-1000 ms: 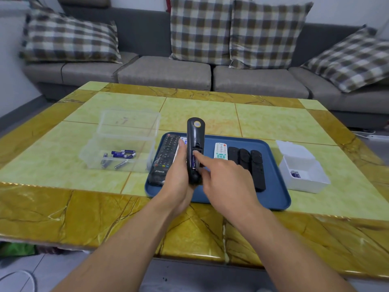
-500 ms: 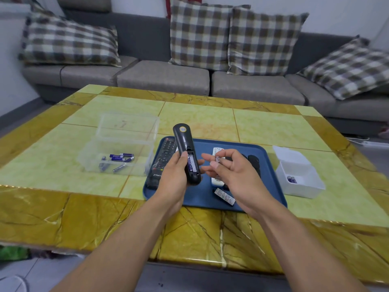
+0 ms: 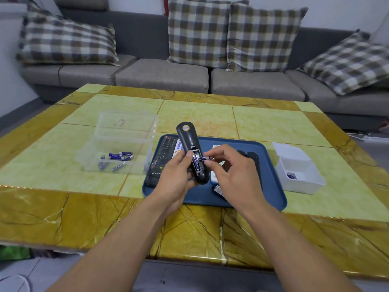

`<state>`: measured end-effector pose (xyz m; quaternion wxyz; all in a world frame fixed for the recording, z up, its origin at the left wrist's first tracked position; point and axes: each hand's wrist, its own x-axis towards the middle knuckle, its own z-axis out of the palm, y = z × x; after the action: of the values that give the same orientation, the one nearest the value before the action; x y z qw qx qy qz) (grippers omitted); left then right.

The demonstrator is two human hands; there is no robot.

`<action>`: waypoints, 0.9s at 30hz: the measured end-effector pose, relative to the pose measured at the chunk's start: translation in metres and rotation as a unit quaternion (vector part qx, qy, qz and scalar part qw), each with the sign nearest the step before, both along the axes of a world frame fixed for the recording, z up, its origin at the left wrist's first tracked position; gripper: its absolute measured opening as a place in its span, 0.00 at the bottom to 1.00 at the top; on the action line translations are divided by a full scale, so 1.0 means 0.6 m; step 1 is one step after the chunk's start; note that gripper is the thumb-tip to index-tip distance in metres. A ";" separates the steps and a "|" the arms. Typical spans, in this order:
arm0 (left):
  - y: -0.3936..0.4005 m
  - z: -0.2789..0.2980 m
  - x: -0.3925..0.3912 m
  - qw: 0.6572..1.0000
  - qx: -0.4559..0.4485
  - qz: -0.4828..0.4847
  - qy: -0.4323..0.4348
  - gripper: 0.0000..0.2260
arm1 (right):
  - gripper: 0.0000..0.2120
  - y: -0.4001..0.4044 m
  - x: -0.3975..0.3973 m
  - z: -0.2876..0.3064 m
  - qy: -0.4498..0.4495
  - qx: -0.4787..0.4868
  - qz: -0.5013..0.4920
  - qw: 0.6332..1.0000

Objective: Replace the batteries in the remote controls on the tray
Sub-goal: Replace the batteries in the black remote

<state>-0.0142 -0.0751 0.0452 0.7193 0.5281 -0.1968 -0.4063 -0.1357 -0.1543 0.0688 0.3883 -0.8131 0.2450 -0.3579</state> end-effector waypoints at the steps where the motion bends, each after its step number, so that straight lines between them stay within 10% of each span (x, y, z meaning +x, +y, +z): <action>1: 0.000 -0.001 0.000 1.000 -0.003 -0.001 -0.001 0.12 | 0.05 0.000 0.000 -0.004 0.017 -0.019 -0.006 1.000; 12: 0.001 -0.004 0.002 0.999 -0.002 -0.010 -0.037 0.11 | 0.09 -0.005 0.009 -0.013 0.074 -0.175 0.015 0.982; 21: 0.004 -0.004 -0.007 0.992 0.017 -0.062 -0.110 0.14 | 0.18 -0.011 -0.001 0.002 0.061 0.248 -0.040 0.966; 27: 0.001 -0.007 -0.011 0.992 0.020 -0.054 -0.114 0.13 | 0.10 -0.012 0.001 -0.004 0.085 0.287 -0.042 0.953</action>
<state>-0.0211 -0.0746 0.0412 0.6584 0.5739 -0.2971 -0.3858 -0.1354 -0.1614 0.0667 0.5674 -0.6837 0.4035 -0.2186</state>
